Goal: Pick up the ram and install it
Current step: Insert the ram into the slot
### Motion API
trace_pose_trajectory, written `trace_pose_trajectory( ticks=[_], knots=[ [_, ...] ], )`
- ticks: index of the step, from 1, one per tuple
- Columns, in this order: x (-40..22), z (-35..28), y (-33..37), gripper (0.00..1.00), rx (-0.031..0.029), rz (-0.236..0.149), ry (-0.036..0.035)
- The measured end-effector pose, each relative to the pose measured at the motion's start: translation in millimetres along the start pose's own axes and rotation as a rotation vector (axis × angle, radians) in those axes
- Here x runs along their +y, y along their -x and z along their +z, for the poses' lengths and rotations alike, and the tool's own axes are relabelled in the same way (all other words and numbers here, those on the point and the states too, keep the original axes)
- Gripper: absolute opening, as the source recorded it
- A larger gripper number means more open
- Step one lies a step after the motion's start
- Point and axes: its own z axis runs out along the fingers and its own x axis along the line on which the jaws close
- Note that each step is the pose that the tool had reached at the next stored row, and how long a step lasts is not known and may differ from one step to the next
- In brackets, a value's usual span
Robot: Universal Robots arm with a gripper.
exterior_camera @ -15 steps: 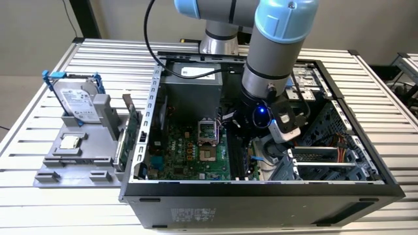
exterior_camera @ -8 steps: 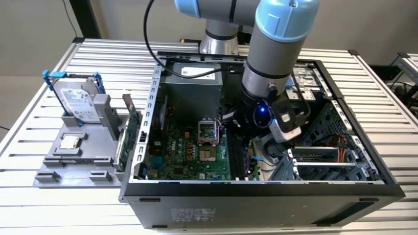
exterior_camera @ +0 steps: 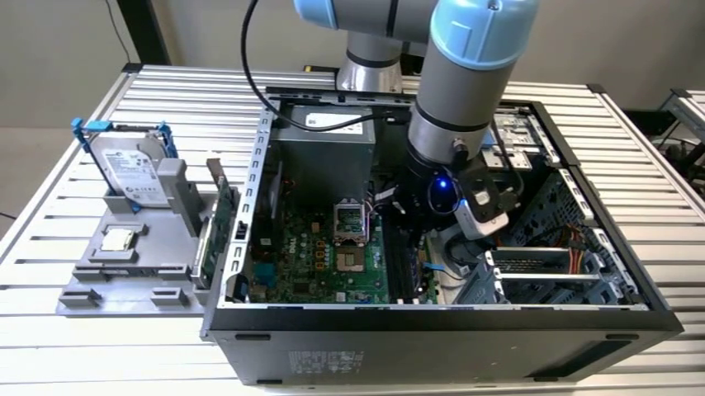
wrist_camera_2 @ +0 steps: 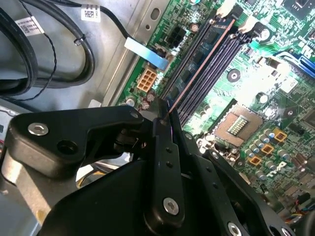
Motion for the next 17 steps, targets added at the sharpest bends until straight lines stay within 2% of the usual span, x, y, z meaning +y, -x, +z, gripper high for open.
trace_pose_trajectory(
  ticks=[4, 17],
  knots=[
    [0.0, 0.6, -1.2, 0.00, -0.0006, -0.024, 0.0003],
    [0.3, 8.5, -1.2, 0.00, 0.0007, -0.024, 0.0004]
  ],
)
